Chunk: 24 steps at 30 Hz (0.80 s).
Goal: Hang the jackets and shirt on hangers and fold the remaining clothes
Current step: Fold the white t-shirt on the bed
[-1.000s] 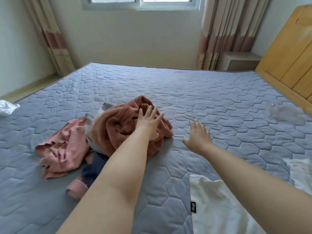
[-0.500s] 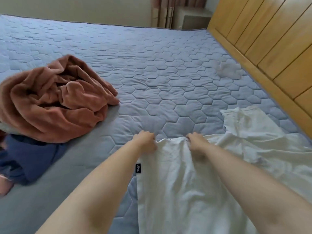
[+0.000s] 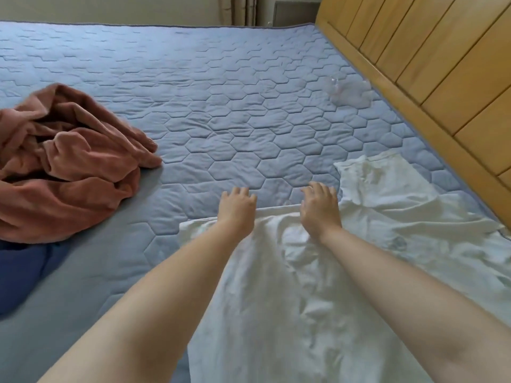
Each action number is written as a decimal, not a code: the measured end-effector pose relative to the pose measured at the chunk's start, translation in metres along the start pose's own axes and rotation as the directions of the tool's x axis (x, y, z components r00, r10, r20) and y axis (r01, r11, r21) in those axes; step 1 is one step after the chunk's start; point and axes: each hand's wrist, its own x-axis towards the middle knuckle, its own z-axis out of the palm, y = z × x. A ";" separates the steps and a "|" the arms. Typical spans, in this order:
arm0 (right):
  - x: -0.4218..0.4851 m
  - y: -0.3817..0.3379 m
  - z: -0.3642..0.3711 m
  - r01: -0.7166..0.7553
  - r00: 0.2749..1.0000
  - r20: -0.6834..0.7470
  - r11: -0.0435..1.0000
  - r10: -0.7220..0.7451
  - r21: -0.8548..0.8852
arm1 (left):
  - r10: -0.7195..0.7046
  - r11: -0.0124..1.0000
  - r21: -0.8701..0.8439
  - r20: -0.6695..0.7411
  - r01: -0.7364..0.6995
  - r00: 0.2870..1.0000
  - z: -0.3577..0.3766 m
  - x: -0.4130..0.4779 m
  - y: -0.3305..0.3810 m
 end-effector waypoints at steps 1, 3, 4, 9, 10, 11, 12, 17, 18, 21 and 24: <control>-0.004 0.014 -0.003 -0.037 0.999 -0.019 0.999 0.036 -0.004 | 0.048 0.998 -0.034 -0.018 -0.048 0.999 0.002 0.005 0.022; -0.013 0.046 -0.012 -0.133 0.991 0.005 0.990 0.133 -0.047 | 0.123 0.987 -0.099 -0.022 -0.125 0.992 0.008 0.013 0.067; -0.017 0.064 -0.017 -0.186 0.982 0.027 0.980 0.188 -0.067 | 0.152 0.980 -0.126 -0.008 -0.151 0.988 0.012 0.016 0.089; -0.035 0.145 -0.019 -0.307 0.857 0.373 0.934 0.356 -0.185 | 0.180 0.928 -0.350 0.128 -0.126 0.975 0.031 0.039 0.159; -0.040 0.157 -0.018 -0.326 0.811 0.443 0.924 0.382 -0.200 | 0.169 0.920 -0.379 0.147 -0.103 0.975 0.035 0.044 0.164; -0.044 0.168 -0.017 -0.357 0.772 0.483 0.910 0.414 -0.210 | 0.157 0.915 -0.395 0.157 -0.084 0.975 0.039 0.048 0.166; -0.047 0.176 -0.017 -0.387 0.744 0.498 0.895 0.446 -0.223 | 0.144 0.910 -0.410 0.161 -0.066 0.977 0.042 0.053 0.167; -0.025 0.187 -0.013 -0.399 0.761 0.401 0.856 0.509 -0.329 | 0.066 0.859 -0.512 0.173 0.032 0.983 0.050 0.082 0.171; -0.018 0.185 -0.012 -0.391 0.789 0.350 0.852 0.505 -0.348 | 0.058 0.857 -0.513 0.180 0.044 0.982 0.050 0.089 0.173; 0.006 0.187 -0.015 -0.370 0.860 0.216 0.857 0.462 -0.359 | 0.062 0.864 -0.501 0.216 0.056 0.975 0.052 0.113 0.175; 0.027 0.205 -0.010 -0.390 0.871 0.190 0.872 0.454 -0.296 | 0.078 0.847 -0.527 0.255 0.071 0.964 0.051 0.135 0.173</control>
